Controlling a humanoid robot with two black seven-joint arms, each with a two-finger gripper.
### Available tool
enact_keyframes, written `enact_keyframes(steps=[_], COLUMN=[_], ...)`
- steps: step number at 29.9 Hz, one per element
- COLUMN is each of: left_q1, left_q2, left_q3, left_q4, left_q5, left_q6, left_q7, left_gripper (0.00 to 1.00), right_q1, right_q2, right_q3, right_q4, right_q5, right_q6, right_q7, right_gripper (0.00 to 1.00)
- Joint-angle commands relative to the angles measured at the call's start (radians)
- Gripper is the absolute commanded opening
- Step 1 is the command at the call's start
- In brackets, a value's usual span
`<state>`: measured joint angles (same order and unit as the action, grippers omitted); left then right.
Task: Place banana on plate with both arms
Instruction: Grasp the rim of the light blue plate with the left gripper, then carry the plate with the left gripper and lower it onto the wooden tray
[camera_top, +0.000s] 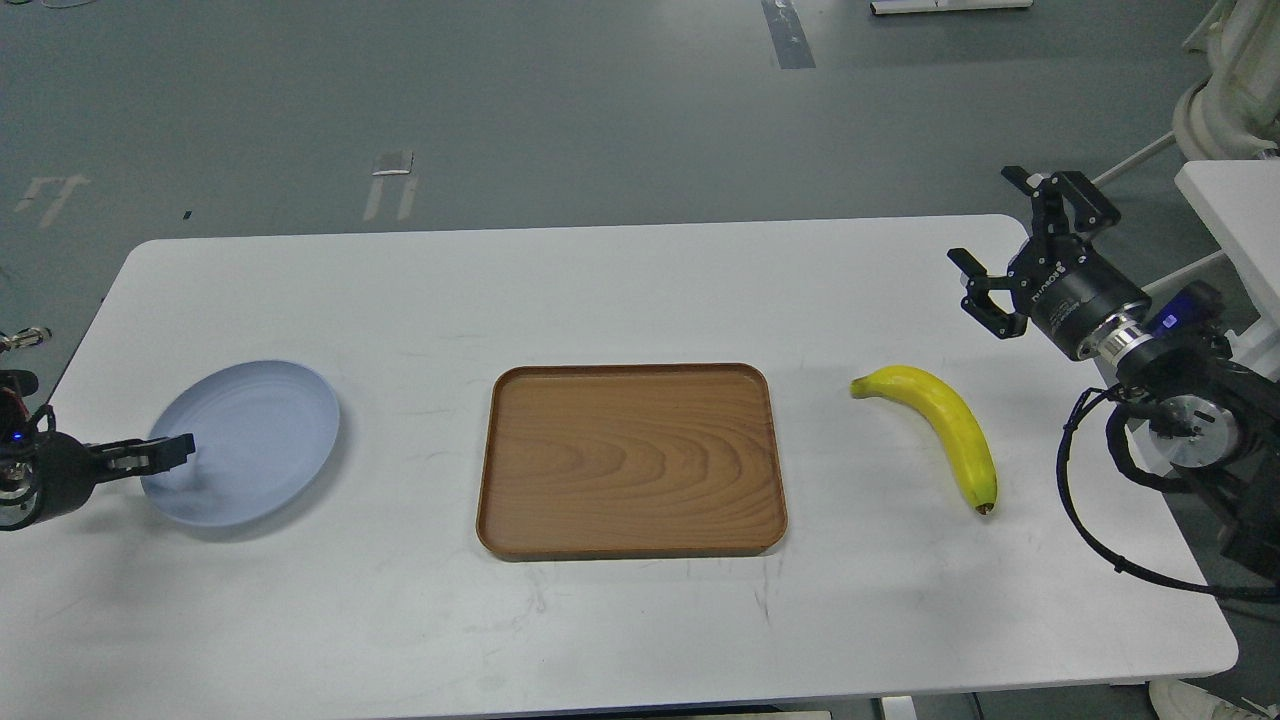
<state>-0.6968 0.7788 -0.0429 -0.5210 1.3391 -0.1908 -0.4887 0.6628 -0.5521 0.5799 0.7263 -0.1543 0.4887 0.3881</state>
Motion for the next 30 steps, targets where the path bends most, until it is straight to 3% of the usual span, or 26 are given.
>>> enact_keyframes(steps=[1, 2, 4, 10, 16, 21, 26, 30], left_q1=[0.000, 0.000, -0.001, -0.001, -0.001, -0.026, -0.171, -0.239], left_q2=[-0.001, -0.001, -0.001, 0.000, -0.001, 0.004, 0.001, 0.008], left_q3=[0.000, 0.000, 0.000, 0.000, 0.000, -0.009, -0.006, -0.011], left_q4=[-0.001, -0.001, 0.001, 0.001, 0.001, -0.010, -0.022, -0.129], left_q5=[-0.012, -0.017, -0.035, -0.051, -0.051, -0.075, -0.133, -0.164], left_q6=[-0.001, 0.001, 0.002, 0.008, 0.077, 0.057, -0.194, -0.265], left_q7=[0.000, 0.000, 0.000, 0.000, 0.000, 0.000, 0.000, 0.000], left_gripper=[0.31, 0.24, 0.00, 0.00, 0.00, 0.00, 0.00, 0.00], right_q1=[-0.002, -0.002, 0.000, 0.000, 0.000, 0.001, 0.005, 0.005], right_q2=[0.000, 0.000, 0.000, 0.000, 0.000, 0.000, -0.008, -0.012], right_q3=[0.000, 0.000, 0.000, 0.000, 0.000, 0.000, 0.000, 0.000], right_q4=[-0.001, -0.001, 0.001, -0.001, -0.001, -0.001, -0.001, -0.001], right_q5=[-0.001, -0.001, -0.001, -0.001, -0.001, -0.001, -0.001, -0.001], right_q6=[0.000, 0.000, 0.000, 0.000, 0.000, 0.000, 0.000, 0.000], right_q7=[0.000, 0.000, 0.000, 0.000, 0.000, 0.000, 0.000, 0.000], right_gripper=[1.00, 1.00, 1.00, 1.00, 1.00, 1.00, 1.00, 1.00])
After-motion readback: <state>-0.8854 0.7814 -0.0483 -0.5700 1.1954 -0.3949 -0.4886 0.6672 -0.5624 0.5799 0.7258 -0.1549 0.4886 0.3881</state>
